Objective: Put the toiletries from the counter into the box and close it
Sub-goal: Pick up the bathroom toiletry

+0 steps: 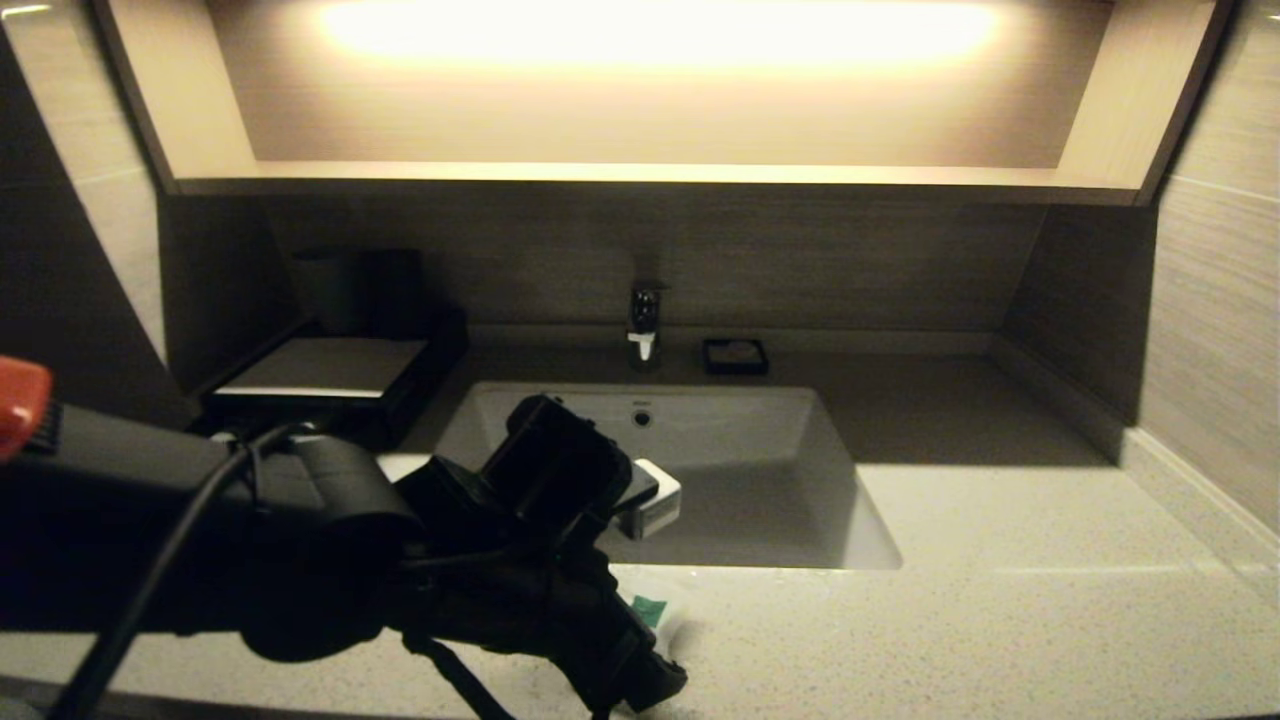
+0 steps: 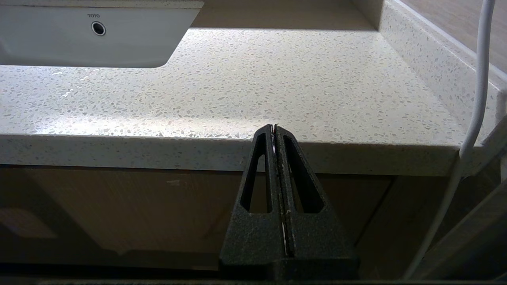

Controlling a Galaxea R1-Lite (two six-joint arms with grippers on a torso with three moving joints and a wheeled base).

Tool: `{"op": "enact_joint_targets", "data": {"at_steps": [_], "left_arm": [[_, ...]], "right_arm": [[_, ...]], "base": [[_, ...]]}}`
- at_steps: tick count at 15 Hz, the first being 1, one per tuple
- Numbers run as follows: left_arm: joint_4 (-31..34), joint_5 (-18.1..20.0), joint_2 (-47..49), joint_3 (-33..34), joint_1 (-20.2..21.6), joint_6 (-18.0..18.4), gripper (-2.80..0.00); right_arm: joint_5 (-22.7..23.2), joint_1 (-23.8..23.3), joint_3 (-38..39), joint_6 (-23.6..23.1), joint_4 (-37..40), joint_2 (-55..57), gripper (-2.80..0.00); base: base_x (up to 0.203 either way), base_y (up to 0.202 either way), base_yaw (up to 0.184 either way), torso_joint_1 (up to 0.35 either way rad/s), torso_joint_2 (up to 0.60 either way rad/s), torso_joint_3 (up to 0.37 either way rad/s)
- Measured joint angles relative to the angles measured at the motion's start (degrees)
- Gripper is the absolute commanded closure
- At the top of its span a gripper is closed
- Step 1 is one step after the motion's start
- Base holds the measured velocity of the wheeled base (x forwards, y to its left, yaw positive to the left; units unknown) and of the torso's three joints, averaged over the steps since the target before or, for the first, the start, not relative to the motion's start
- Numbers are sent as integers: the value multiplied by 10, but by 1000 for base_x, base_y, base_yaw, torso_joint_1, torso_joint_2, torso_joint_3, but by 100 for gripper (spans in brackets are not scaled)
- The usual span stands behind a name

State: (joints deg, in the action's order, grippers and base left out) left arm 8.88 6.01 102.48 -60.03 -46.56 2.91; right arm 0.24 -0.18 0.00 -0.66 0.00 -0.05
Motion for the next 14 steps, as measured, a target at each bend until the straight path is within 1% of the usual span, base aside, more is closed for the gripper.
{"op": "enact_joint_targets", "data": {"at_steps": [1, 14], "left_arm": [[0, -4, 1, 0, 0, 0, 0], [-5, -6, 2, 0, 1, -7, 0]], "right_arm": [[0, 0, 0, 0, 0, 0, 0], [0, 0, 0, 0, 0, 0, 0]], "base": [[0, 0, 0, 0, 0, 0], [0, 0, 0, 0, 0, 0]]}}
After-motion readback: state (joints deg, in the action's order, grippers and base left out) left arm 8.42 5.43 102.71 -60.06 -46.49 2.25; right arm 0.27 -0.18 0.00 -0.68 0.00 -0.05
